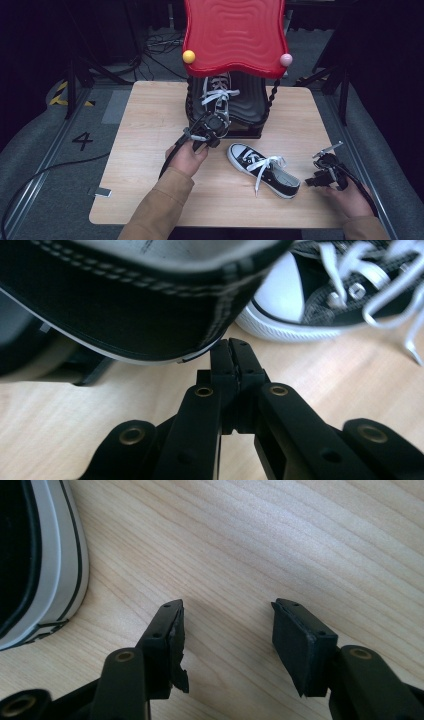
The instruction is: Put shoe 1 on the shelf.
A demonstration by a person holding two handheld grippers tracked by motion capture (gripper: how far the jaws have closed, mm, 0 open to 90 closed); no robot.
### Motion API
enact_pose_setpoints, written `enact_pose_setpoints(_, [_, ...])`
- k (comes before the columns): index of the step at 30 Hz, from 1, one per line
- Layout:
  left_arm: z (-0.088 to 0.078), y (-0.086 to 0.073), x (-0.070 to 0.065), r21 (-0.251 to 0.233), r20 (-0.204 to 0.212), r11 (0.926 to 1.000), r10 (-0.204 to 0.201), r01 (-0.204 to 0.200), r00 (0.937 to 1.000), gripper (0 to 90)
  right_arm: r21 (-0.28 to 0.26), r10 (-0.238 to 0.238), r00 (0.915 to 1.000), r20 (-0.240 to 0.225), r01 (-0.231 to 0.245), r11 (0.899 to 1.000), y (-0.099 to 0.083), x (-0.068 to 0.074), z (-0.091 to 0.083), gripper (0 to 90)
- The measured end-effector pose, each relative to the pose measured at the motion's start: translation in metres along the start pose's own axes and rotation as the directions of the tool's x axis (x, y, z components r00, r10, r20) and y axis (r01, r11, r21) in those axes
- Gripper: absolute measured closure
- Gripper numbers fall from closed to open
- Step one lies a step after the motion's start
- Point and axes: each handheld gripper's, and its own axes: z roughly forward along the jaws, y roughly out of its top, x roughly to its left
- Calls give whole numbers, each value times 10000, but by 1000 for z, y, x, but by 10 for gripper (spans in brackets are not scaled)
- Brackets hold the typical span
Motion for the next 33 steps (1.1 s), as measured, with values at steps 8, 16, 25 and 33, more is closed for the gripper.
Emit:
enact_pose_setpoints(8, [1,16,10,-316,-22,9983,-493,492,9988,900,-14,-78,10000,-3,78,10000,0,0,-1,478])
enact_pose_setpoints(16, [1,32,31,-680,25,9906,-1191,1190,9929,900,-4,-77,10000,5,77,10000,0,-1,0,478])
enact_pose_setpoints(25, [8,52,23,-335,-388,9945,-1002,989,9942,900,-20,-77,10000,-36,77,10000,-1,-2,-1,478])
enact_pose_setpoints(33, [8,51,39,-395,-459,9873,-1557,1540,9867,900,-58,-29,10000,-53,29,10000,-1,-2,0,480])
